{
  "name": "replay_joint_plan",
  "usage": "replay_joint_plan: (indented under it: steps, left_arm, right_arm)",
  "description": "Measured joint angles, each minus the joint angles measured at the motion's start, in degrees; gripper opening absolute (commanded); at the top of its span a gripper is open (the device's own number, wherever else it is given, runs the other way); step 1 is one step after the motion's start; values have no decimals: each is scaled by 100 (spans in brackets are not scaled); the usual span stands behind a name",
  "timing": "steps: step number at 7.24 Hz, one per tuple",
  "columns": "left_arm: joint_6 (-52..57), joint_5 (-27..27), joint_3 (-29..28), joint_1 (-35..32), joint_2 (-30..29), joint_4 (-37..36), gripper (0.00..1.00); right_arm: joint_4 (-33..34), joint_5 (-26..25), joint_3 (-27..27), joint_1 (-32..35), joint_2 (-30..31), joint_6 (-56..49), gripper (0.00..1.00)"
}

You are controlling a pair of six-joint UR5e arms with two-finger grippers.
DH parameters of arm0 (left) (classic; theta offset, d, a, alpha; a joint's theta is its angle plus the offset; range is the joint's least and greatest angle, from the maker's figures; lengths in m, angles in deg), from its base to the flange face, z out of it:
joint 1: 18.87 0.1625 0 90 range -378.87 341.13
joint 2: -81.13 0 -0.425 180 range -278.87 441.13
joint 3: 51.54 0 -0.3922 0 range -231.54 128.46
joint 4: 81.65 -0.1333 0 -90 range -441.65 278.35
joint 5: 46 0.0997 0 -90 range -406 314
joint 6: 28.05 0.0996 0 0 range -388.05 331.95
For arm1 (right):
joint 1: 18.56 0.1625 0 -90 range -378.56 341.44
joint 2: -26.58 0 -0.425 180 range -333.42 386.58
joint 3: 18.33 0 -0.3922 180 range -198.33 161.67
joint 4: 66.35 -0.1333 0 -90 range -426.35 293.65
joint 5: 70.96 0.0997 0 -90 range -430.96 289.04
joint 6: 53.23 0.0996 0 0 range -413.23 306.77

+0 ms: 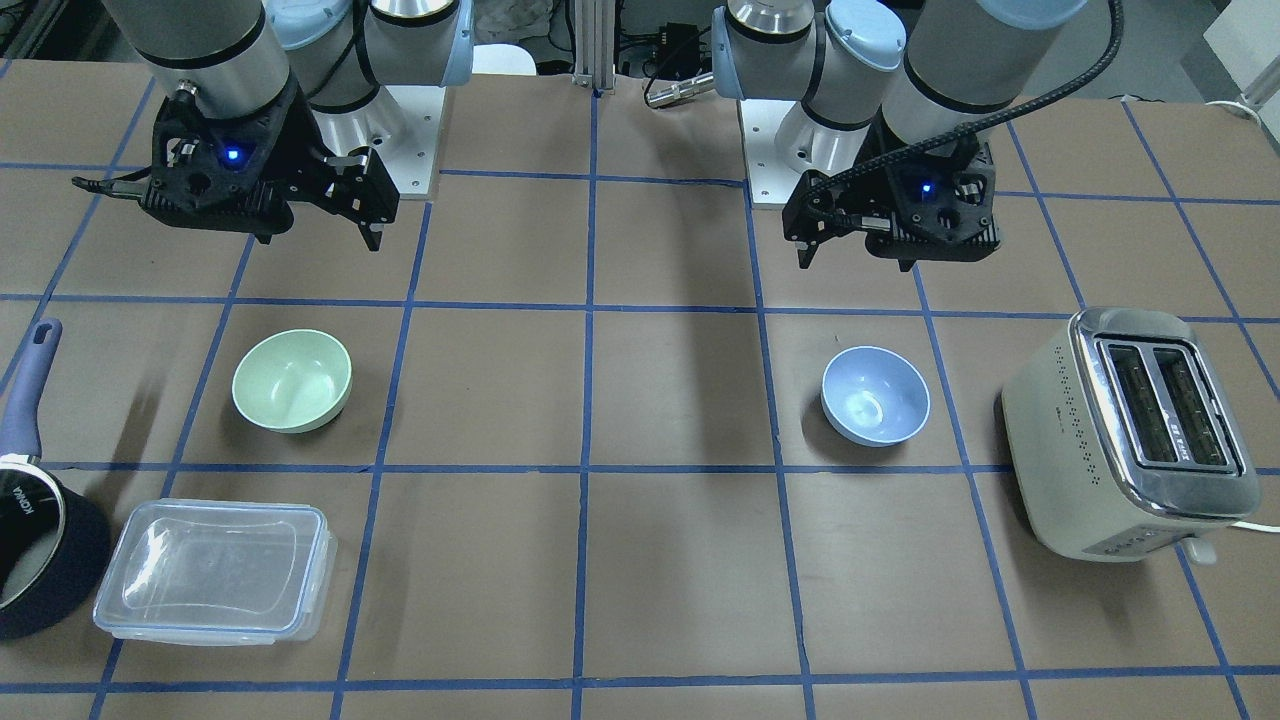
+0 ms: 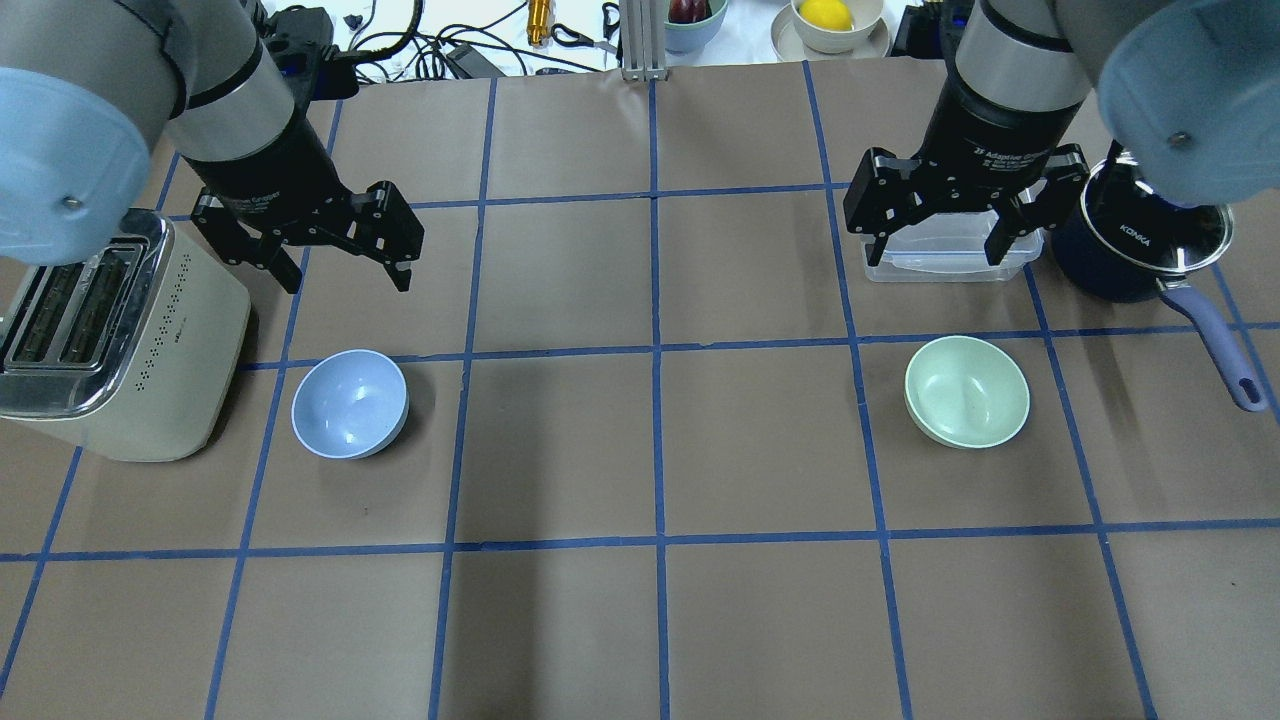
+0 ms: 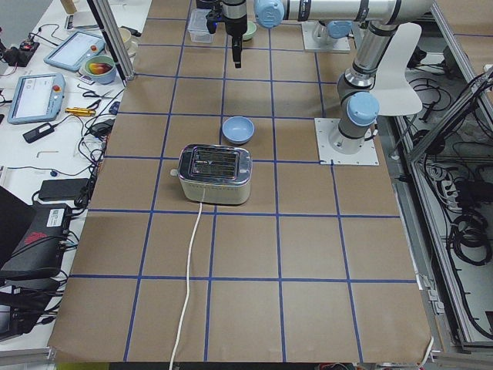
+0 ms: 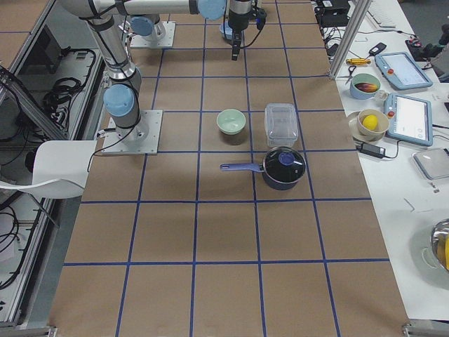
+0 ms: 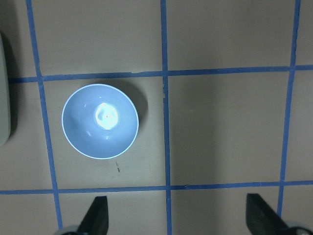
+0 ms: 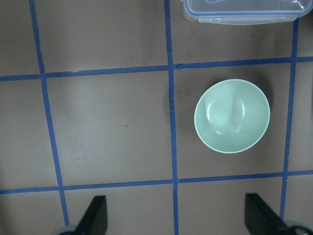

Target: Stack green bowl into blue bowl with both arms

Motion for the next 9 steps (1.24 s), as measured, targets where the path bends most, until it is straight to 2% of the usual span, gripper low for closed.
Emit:
replay_joint_plan:
  steps: [9]
  left_arm:
    - [-8,32,55,8,-98,-7,100]
  right_arm:
    - [-153,-7,-17,39,0,-7,100]
